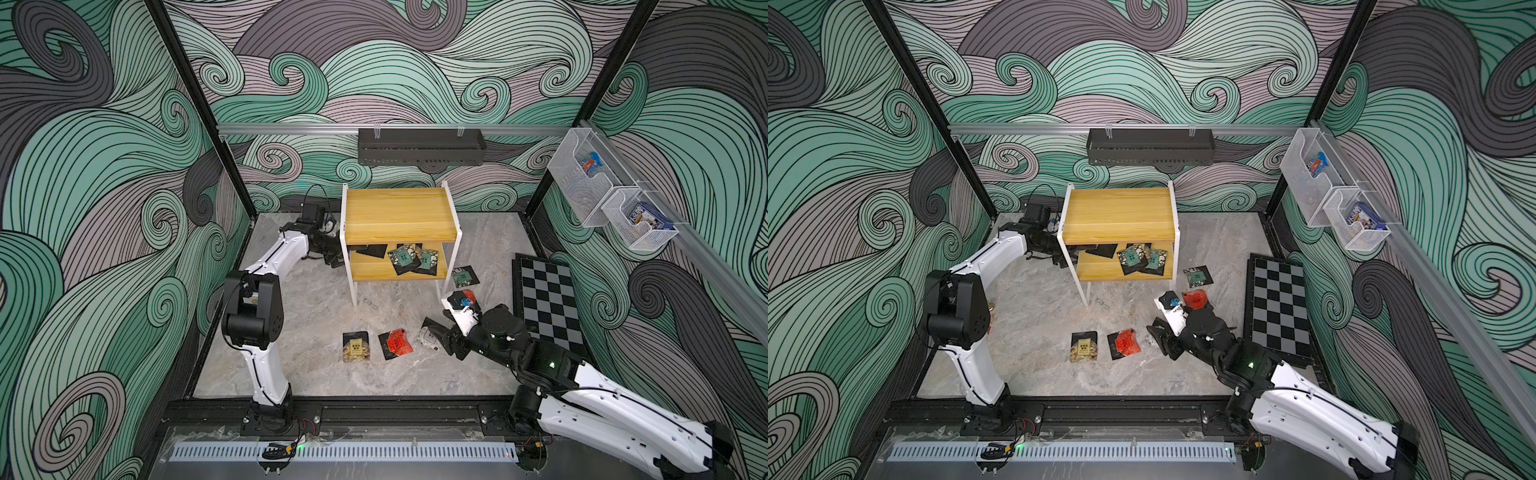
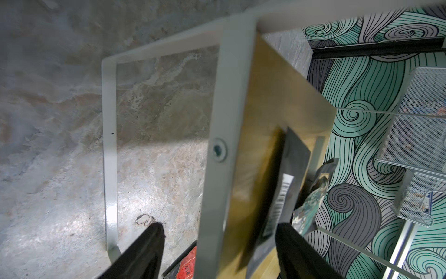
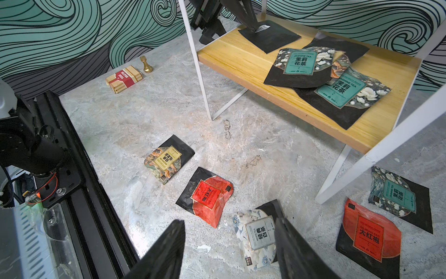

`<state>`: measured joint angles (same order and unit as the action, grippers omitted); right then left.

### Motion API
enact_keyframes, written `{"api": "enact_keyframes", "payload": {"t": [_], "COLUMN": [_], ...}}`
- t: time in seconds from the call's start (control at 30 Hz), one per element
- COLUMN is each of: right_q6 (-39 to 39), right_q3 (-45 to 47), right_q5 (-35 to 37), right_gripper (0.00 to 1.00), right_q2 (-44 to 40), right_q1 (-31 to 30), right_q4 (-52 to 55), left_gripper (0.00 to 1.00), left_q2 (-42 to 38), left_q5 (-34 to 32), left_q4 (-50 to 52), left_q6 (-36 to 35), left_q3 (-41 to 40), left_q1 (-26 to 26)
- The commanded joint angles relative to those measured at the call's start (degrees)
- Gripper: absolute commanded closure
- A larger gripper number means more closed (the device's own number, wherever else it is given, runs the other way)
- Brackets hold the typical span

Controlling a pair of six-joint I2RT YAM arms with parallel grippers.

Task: Remove the tea bags from the shelf
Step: Pick up the tea bag from the shelf.

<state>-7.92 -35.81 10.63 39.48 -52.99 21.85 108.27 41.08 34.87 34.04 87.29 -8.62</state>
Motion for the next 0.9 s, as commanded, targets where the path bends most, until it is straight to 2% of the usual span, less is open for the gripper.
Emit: {"api": "enact_keyframes", "payload": {"t": [0.0, 0.3, 0.87], "right_q6": [-0.59, -0.43, 0.01], "right_q3": [0.9, 1.25, 1.43], "right_q5": [0.66, 0.7, -0.66], "right_gripper": [0.37, 0.37, 0.36], "right_q2": [0.4, 0.18, 1.55], "right_q1": [0.39, 0.43, 0.57], "right_q4": [-0.32, -0.72, -3.31], "left_gripper": [0.24, 0.38, 0.55], "left_q2": [0.41, -0.88, -9.69], "left_q5": [-0.42, -4.32, -4.29], "left_q4": [0.88, 1.62, 2.3], "left_q6": [-1.24, -2.49, -3.63], "left_q3": [1.83, -1.05, -8.05], "left_q1": [-0.67, -0.27, 5.09]}}
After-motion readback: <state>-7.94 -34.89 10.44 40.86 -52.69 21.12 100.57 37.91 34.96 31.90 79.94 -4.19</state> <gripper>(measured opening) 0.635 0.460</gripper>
